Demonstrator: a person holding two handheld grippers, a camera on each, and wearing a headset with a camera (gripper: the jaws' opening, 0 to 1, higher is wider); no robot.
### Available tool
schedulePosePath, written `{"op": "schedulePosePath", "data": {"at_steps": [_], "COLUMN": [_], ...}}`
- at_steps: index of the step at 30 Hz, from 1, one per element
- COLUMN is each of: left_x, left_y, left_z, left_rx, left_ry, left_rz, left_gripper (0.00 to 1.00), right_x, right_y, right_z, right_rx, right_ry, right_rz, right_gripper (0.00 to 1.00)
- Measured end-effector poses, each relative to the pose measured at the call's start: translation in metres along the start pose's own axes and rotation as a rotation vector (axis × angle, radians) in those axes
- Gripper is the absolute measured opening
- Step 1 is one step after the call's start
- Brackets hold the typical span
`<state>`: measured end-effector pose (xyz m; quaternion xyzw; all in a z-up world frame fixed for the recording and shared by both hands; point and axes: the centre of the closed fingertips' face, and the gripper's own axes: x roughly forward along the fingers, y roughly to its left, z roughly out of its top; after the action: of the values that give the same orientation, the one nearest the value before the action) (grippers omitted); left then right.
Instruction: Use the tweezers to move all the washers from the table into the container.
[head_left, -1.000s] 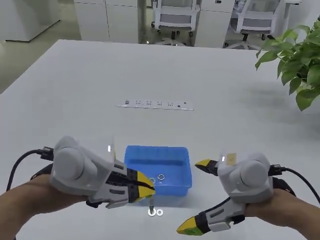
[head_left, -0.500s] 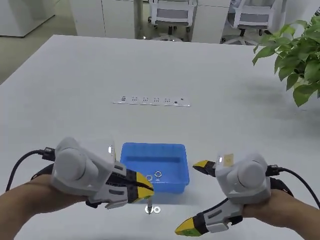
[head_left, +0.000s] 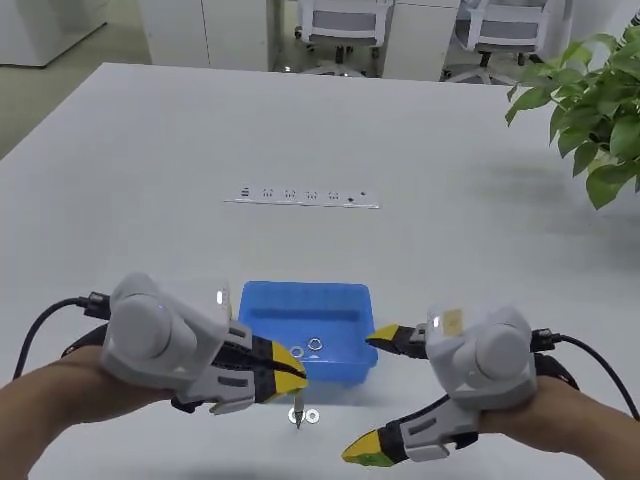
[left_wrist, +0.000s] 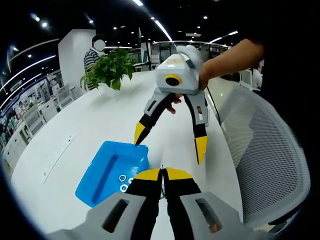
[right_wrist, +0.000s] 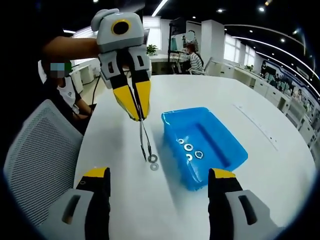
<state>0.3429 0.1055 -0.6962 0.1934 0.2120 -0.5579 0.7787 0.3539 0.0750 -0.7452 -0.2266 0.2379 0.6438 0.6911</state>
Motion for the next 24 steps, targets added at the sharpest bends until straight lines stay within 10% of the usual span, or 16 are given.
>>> {"op": "schedulePosePath", "data": {"at_steps": [9, 24], "left_x": [0.003, 0.003], "left_y": [0.000, 0.001], "left_z": [0.002, 0.002], "left_rx": [-0.004, -0.004], "left_ry": [0.005, 0.012], "left_rz": [-0.008, -0.013], "left_gripper": [0.06, 0.06], "right_x": [0.017, 0.039], "right_y": [0.017, 0.021], "right_z": [0.009, 0.018], "right_rx": [-0.057, -0.118], "right_ry": [0.001, 0.011], "right_rz": [0.100, 0.153], "right_gripper": [0.55, 0.48]}}
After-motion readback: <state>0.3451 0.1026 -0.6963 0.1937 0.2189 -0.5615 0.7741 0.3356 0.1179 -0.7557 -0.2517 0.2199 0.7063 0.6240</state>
